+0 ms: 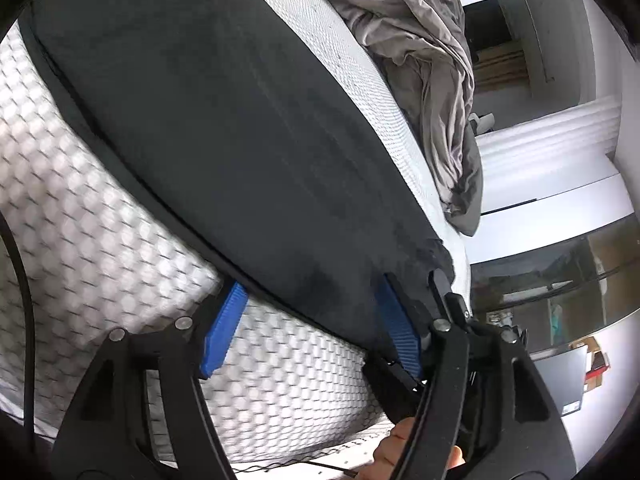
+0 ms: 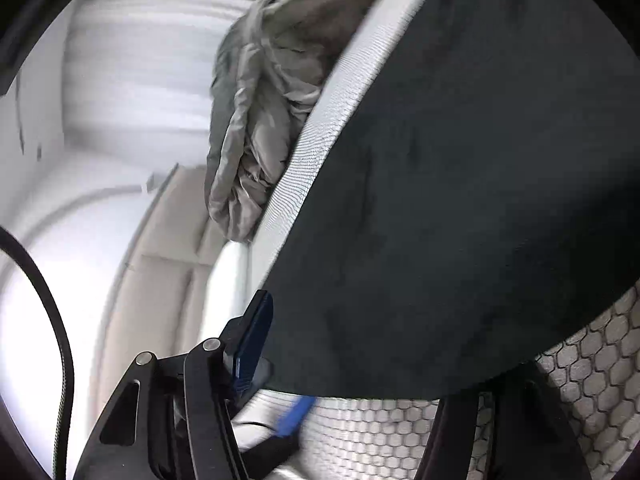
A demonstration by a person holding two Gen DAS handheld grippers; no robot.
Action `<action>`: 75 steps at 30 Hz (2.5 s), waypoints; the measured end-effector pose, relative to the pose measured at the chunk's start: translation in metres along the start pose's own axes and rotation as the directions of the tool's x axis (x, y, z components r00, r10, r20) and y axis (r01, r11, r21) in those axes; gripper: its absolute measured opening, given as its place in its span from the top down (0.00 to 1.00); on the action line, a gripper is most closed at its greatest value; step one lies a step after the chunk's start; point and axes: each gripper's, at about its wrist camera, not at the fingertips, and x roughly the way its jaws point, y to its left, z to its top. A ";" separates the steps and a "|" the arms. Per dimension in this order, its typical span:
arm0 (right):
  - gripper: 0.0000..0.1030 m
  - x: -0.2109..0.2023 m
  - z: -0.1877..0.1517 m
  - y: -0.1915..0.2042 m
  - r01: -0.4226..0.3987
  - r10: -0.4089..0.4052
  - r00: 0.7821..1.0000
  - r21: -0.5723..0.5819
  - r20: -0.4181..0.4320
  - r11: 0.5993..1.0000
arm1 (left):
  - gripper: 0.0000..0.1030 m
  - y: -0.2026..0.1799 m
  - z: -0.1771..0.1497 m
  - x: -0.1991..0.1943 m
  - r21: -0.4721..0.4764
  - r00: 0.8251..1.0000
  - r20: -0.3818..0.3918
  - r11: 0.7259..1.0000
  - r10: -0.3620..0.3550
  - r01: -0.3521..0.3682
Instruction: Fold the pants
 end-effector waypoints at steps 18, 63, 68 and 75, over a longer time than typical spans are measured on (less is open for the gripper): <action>0.94 -0.008 -0.002 -0.007 0.191 -0.187 0.982 -0.155 0.039 0.969 | 0.91 -0.025 -0.008 0.039 0.084 0.980 0.117 0.981 0.163 -0.174; 0.90 -0.129 0.135 -0.064 0.434 -0.433 0.887 0.029 0.164 0.900 | 0.86 0.113 0.145 -0.085 -0.028 0.934 0.250 0.966 0.256 -0.258; 0.92 -0.151 0.135 -0.084 0.355 -0.363 0.920 0.079 0.146 0.932 | 0.86 0.145 0.177 -0.122 -0.089 0.900 0.324 0.956 0.294 -0.280; 0.79 -0.187 0.134 -0.082 0.406 -0.414 0.892 0.080 0.181 0.910 | 0.86 0.182 0.212 -0.165 -0.173 0.857 0.374 0.934 0.356 -0.312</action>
